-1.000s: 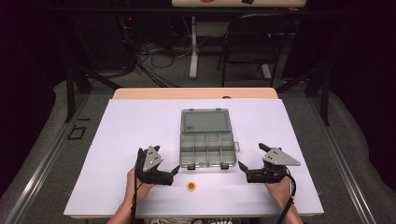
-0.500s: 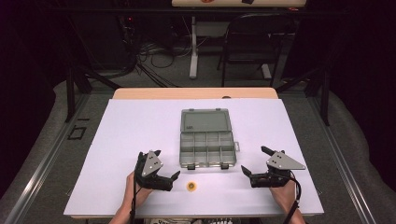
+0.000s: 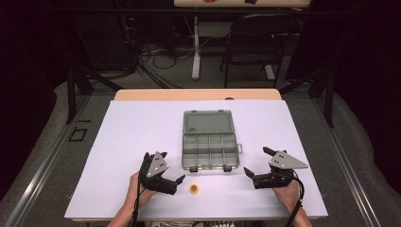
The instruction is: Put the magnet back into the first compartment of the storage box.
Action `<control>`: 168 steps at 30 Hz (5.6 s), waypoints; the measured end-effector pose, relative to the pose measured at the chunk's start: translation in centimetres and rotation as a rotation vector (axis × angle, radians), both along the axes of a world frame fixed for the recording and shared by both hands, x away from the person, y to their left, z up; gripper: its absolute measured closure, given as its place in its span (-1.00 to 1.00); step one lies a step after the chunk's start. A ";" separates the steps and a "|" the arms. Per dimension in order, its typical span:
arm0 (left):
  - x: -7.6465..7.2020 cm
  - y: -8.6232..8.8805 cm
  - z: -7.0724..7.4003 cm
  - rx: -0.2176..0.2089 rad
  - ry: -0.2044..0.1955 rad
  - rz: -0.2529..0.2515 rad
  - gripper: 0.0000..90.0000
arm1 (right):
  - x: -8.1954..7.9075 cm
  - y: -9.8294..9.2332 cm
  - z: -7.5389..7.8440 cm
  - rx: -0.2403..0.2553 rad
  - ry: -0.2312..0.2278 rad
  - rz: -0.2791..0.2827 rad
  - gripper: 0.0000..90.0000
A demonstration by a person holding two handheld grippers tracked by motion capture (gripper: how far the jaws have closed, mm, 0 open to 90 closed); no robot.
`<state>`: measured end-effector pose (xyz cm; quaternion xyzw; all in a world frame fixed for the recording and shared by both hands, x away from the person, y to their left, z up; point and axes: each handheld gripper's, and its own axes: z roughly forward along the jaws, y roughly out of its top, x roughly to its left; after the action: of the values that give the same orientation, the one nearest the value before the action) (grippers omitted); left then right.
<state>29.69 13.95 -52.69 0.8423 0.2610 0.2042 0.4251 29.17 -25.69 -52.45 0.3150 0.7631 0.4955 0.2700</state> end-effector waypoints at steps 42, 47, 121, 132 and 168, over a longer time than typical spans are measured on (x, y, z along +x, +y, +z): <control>-0.8 -4.5 -0.8 0.199 0.124 -0.179 -1.00 | 0.8 -0.1 -0.4 -0.002 0.036 0.023 -1.00; -0.8 -4.8 -1.5 0.207 0.149 -0.194 -0.99 | 0.7 0.0 -0.4 -0.004 0.035 0.025 -1.00; -0.9 -4.8 -1.8 0.216 0.198 -0.273 0.40 | 0.8 0.2 -0.5 -0.030 0.050 0.022 -1.00; -0.7 -4.2 -1.3 0.219 0.182 -0.251 0.40 | 0.8 0.1 -0.5 -0.026 0.050 0.024 -1.00; -0.5 -2.9 0.0 0.222 0.139 -0.196 0.40 | 0.9 0.0 -0.5 -0.013 0.064 0.014 -1.00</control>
<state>29.15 11.02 -52.69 0.9176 0.1821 0.1306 0.3284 30.11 -25.72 -52.99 0.3234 0.7766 0.4824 0.2441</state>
